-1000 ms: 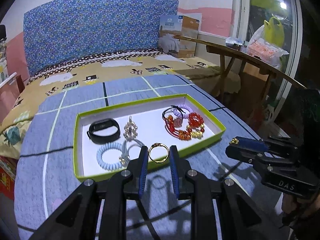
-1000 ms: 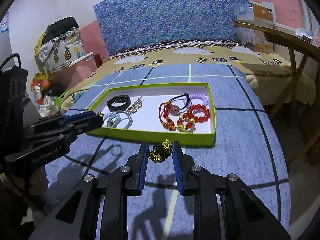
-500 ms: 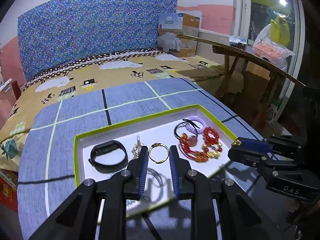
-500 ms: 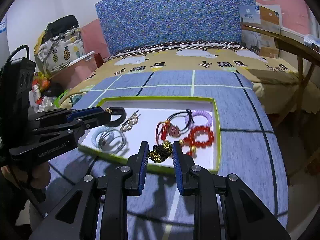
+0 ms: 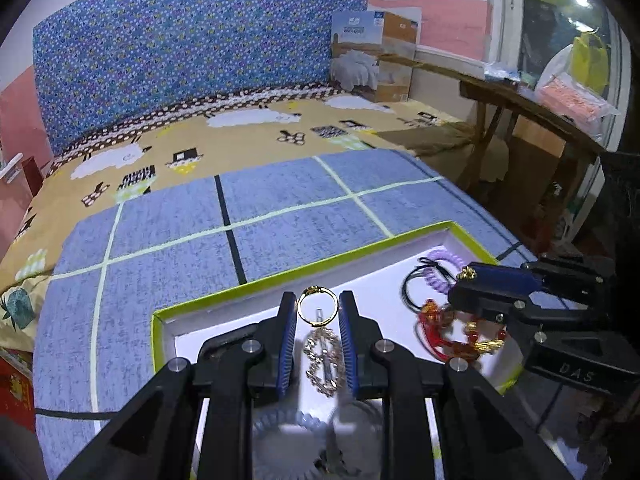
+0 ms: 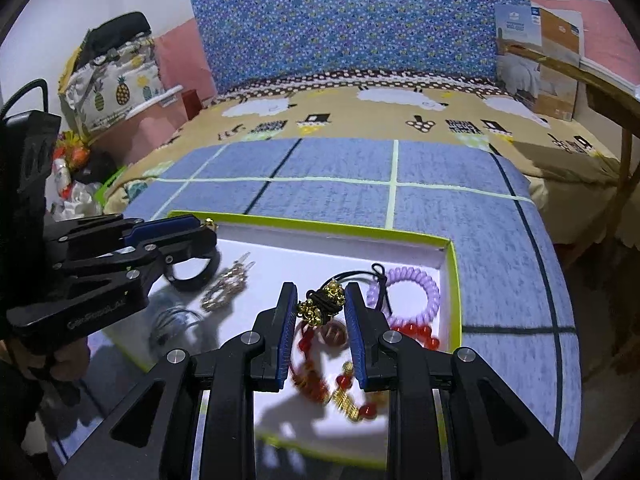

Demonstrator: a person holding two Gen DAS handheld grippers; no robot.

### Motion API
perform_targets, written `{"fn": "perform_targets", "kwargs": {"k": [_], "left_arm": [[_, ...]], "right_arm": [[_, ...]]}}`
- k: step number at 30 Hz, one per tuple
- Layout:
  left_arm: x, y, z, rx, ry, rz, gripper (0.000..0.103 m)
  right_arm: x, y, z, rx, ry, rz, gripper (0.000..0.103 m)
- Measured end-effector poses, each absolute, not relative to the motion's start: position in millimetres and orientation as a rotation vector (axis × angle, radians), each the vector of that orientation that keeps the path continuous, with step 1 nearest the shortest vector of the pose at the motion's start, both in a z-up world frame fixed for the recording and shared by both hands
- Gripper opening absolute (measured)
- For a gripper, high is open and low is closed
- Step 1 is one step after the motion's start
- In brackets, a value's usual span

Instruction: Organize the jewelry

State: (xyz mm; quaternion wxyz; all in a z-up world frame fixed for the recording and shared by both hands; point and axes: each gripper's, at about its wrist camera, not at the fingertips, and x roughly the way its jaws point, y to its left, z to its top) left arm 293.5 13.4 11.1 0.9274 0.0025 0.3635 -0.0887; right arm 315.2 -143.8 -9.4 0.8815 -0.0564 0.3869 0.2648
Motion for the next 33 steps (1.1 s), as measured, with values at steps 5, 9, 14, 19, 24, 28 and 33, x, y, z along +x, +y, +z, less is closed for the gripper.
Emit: {"fn": "perform_targets", "kwargs": {"k": [5, 9, 14, 19, 24, 28, 33], "left_arm": [[304.9, 14.3, -2.0, -0.007, 0.783, -0.178, 0.022], [309.8, 12.6, -4.0, -0.01, 0.795, -0.186, 0.022], [322.1, 8.7, -11.1, 0.024, 0.873, -0.146, 0.022], [322.4, 8.5, -12.2, 0.012, 0.89, -0.167, 0.023], [322.2, 9.8, -11.9, -0.004, 0.892, -0.166, 0.023], [321.5, 11.2, -10.6, -0.016, 0.883, -0.161, 0.026], [312.3, 14.0, -6.0, -0.039, 0.859, -0.161, 0.027]], "right_arm": [[335.5, -141.4, -22.8, -0.109, 0.854, 0.544, 0.025], [345.1, -141.3, -29.0, -0.103, 0.871, 0.536, 0.025], [350.8, -137.4, -30.0, -0.114, 0.886, 0.537, 0.025], [350.2, -135.5, -30.6, -0.131, 0.888, 0.541, 0.025], [346.4, -133.8, -30.0, -0.157, 0.886, 0.533, 0.026], [342.0, -134.5, -28.5, -0.162, 0.876, 0.529, 0.026], [333.3, -137.7, -23.1, -0.152, 0.859, 0.528, 0.026]]}}
